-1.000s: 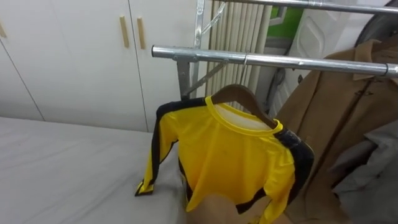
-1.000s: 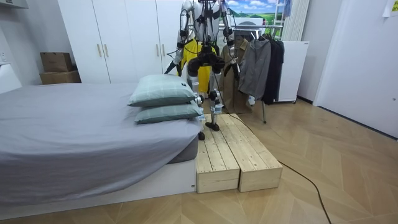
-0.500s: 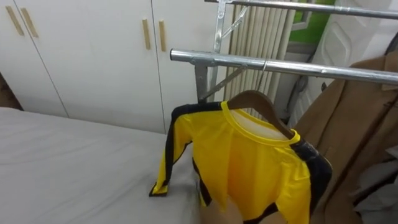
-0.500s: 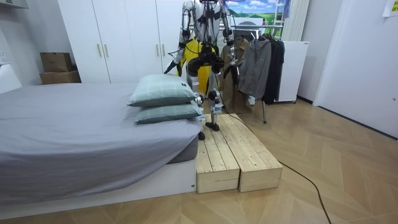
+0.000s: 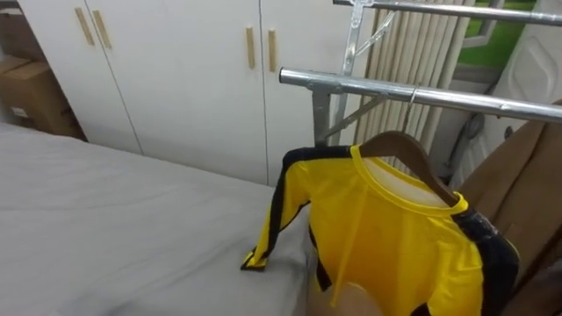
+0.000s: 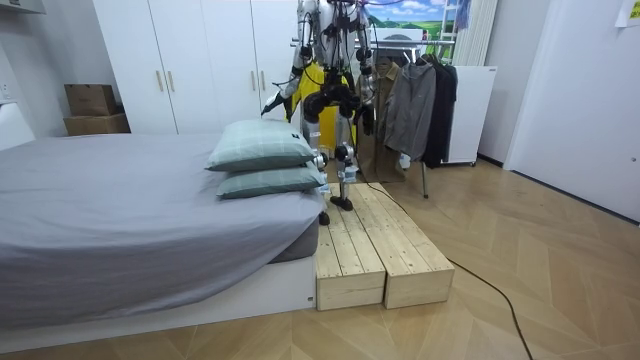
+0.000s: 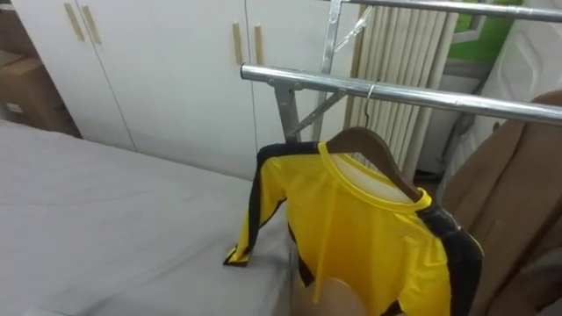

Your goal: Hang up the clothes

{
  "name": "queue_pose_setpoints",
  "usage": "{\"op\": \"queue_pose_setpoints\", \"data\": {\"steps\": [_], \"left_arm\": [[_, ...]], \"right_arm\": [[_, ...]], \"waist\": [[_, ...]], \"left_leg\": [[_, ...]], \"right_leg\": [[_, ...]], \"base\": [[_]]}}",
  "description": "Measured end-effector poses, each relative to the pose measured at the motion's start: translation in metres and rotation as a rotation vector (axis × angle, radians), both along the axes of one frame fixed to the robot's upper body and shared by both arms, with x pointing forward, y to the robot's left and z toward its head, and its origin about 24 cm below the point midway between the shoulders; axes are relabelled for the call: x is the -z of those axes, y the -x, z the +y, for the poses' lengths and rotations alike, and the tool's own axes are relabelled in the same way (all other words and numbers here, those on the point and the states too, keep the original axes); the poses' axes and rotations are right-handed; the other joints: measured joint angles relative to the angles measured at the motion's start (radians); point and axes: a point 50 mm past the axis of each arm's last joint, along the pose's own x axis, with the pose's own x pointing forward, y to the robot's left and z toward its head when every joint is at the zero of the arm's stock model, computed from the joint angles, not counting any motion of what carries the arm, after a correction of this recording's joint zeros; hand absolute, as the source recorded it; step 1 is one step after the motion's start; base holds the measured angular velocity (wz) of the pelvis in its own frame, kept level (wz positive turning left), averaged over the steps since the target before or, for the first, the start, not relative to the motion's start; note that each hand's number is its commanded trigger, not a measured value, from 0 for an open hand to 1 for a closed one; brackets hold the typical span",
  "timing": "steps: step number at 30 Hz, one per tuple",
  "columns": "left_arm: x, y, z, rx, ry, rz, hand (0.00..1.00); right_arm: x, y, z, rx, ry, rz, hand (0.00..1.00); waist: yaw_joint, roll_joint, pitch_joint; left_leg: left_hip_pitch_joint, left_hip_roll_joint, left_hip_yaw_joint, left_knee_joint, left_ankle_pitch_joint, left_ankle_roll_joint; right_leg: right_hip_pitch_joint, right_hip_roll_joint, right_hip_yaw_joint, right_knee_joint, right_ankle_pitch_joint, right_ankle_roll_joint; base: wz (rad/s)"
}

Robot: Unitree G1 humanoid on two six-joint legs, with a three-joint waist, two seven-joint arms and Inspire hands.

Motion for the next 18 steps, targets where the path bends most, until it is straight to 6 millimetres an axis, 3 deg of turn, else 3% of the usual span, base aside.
{"op": "queue_pose_setpoints", "data": {"steps": [8, 13, 16, 17, 18], "left_arm": [[-0.019, -0.021, -0.020, 0.115, 0.055, -0.111, 0.00], [-0.022, -0.026, -0.021, 0.144, 0.066, -0.124, 0.00], [-0.027, -0.032, -0.024, 0.169, 0.079, -0.148, 0.00], [-0.032, -0.036, -0.027, 0.189, 0.084, -0.170, 0.00], [-0.034, -0.039, -0.030, 0.203, 0.096, -0.185, 0.00]], "right_arm": [[-0.001, -0.008, 0.003, -0.051, 0.002, -0.052, 0.00], [-0.002, -0.019, 0.006, -0.118, 0.015, -0.072, 0.00], [-0.002, -0.023, 0.005, -0.146, 0.027, -0.077, 0.00], [-0.003, -0.023, 0.003, -0.144, 0.035, -0.076, 0.00], [-0.003, -0.023, 0.001, -0.144, 0.044, -0.078, 0.00]], "waist": [[0.018, -0.006, -0.0005], [0.035, -0.009, -0.0010], [0.054, -0.007, -0.0002], [0.054, -0.003, 0.0016], [0.055, 0.000, 0.0028]], "left_leg": [[-0.024, 0.002, -0.022, 0.014, 0.000, 0.000], [-0.063, 0.003, -0.023, 0.048, 0.000, 0.000], [-0.115, 0.007, -0.029, 0.083, 0.002, -0.004], [-0.139, 0.008, -0.021, 0.100, 0.004, -0.008], [-0.160, 0.014, 0.024, 0.107, 0.010, -0.016]], "right_leg": [[-0.001, -0.004, -0.031, -0.003, -0.004, -0.006], [-0.020, -0.008, -0.060, 0.002, -0.009, -0.014], [-0.033, -0.014, -0.106, 0.002, -0.006, -0.021], [-0.033, -0.021, -0.142, 0.001, -0.006, -0.022], [-0.033, -0.029, -0.179, 0.002, -0.009, -0.026]], "base": [[0.11], [0.19], [0.47], [0.88], [0.93]]}}
